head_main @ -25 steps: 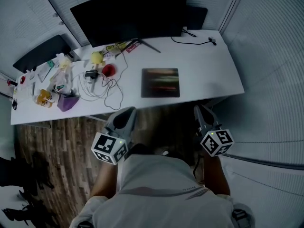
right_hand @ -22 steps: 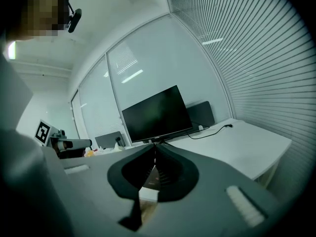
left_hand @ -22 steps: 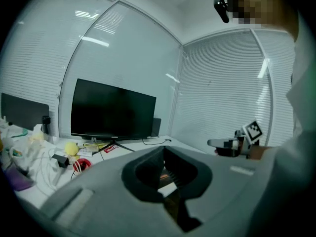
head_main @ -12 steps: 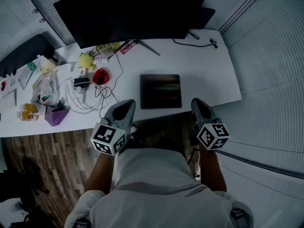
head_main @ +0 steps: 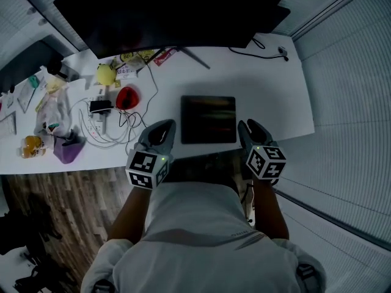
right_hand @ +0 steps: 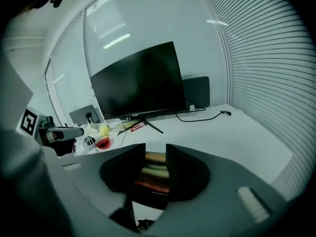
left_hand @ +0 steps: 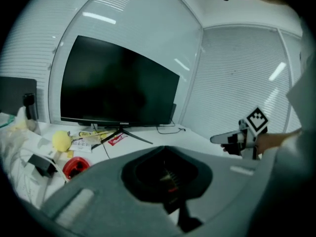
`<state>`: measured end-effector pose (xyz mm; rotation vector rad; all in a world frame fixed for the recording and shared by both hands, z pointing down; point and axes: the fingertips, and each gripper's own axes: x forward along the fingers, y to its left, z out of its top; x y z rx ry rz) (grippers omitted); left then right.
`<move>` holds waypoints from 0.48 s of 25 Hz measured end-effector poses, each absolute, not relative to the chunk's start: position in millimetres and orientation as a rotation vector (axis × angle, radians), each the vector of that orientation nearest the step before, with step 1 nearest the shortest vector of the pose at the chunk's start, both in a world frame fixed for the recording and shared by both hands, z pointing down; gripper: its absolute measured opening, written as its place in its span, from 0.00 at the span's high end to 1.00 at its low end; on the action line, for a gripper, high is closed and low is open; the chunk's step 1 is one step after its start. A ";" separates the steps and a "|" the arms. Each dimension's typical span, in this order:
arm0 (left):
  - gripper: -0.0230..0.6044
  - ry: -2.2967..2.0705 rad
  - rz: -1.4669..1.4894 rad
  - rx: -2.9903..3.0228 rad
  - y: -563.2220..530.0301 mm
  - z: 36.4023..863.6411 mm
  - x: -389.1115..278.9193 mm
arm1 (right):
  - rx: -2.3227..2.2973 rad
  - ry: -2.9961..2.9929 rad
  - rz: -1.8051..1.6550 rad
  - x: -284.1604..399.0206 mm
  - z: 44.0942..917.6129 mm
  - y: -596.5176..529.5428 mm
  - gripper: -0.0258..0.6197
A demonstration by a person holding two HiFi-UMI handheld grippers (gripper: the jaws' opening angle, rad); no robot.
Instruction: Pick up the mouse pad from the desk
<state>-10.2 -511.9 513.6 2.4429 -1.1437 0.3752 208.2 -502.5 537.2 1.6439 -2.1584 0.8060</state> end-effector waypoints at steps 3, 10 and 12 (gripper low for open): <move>0.82 -1.169 0.440 2.383 -523.4 539.9 4.4 | 1.599 -2.108 0.795 221.5 563.7 -518.1 0.74; 0.67 -1.181 0.710 2.187 -540.1 623.9 40.4 | 1.363 -2.014 0.920 234.0 645.8 -538.7 0.56; 0.60 -1.177 0.808 2.140 -543.5 652.2 46.5 | 1.284 -1.987 0.946 229.2 671.6 -540.0 0.49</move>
